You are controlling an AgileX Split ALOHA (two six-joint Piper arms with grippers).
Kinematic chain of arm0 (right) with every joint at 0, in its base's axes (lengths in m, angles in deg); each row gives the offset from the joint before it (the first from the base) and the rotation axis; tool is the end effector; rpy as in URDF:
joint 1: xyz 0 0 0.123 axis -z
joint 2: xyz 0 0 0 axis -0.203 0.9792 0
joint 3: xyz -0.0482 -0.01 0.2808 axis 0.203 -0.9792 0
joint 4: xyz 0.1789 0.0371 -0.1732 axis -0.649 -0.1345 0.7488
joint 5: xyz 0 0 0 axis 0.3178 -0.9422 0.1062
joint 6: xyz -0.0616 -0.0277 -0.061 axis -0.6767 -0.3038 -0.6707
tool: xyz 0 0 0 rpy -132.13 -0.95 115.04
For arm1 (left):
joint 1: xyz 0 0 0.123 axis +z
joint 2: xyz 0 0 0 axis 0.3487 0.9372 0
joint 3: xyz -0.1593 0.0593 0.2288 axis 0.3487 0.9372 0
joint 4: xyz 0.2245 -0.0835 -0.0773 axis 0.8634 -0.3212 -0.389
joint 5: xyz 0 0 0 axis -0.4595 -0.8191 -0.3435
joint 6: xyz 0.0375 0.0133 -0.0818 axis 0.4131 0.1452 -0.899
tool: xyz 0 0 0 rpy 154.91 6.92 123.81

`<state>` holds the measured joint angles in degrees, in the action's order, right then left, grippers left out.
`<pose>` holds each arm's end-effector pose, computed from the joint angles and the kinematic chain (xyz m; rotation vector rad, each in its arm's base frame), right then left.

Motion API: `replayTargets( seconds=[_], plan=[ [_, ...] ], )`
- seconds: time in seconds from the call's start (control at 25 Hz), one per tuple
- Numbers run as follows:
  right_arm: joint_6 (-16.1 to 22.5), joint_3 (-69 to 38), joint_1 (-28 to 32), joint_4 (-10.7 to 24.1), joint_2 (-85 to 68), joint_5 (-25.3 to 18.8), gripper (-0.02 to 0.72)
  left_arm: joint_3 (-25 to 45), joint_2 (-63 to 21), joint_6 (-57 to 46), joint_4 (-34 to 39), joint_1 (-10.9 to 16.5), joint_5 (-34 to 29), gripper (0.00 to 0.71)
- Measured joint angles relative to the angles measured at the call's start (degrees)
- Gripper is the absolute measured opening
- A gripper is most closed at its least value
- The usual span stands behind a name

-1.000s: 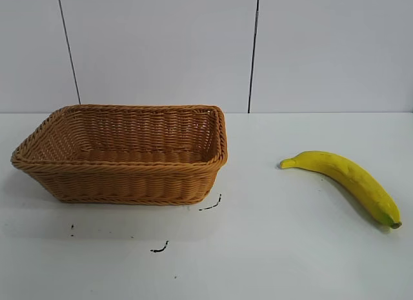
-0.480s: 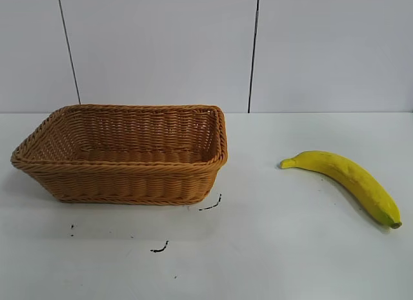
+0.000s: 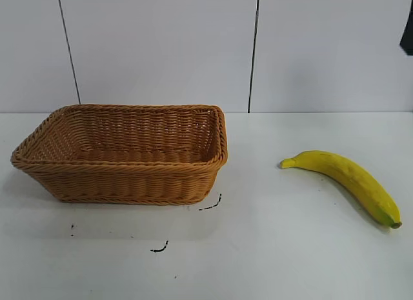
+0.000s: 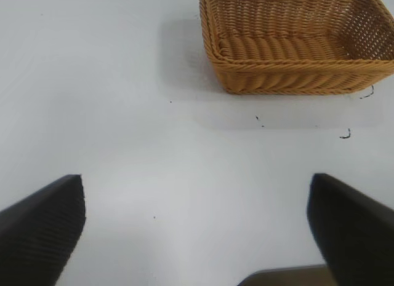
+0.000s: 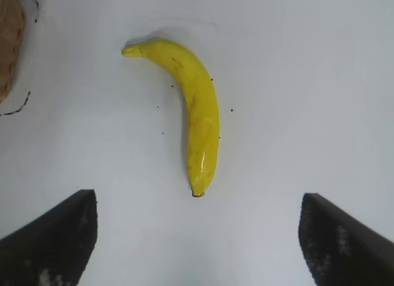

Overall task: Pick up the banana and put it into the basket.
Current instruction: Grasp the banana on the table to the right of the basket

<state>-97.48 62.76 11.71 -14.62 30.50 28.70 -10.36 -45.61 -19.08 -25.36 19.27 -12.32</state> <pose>0.3687 0.0074 0.2529 -0.3737 2.8665 0.0736 -0.0042 -0.0047 0.2742 0.0819 2.0561 -0.0496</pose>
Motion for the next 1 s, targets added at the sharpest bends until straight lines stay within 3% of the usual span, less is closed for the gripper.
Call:
replayTargets(
  seconds=[0.24,0.72,1.0],
  plan=[
    [-3.32,0.02,-2.89,0.58,3.98,3.1,0.633,0.0,0.0,0.0,0.0,0.0,0.0,0.695],
    [-2.17,0.07,-3.28,1.84,15.95,12.93,0.633,0.0,0.0,0.0,0.0,0.0,0.0,0.695],
    [-1.9,0.07,-3.28,1.84,21.57,15.25,0.633,0.0,0.0,0.0,0.0,0.0,0.0,0.695]
  ],
)
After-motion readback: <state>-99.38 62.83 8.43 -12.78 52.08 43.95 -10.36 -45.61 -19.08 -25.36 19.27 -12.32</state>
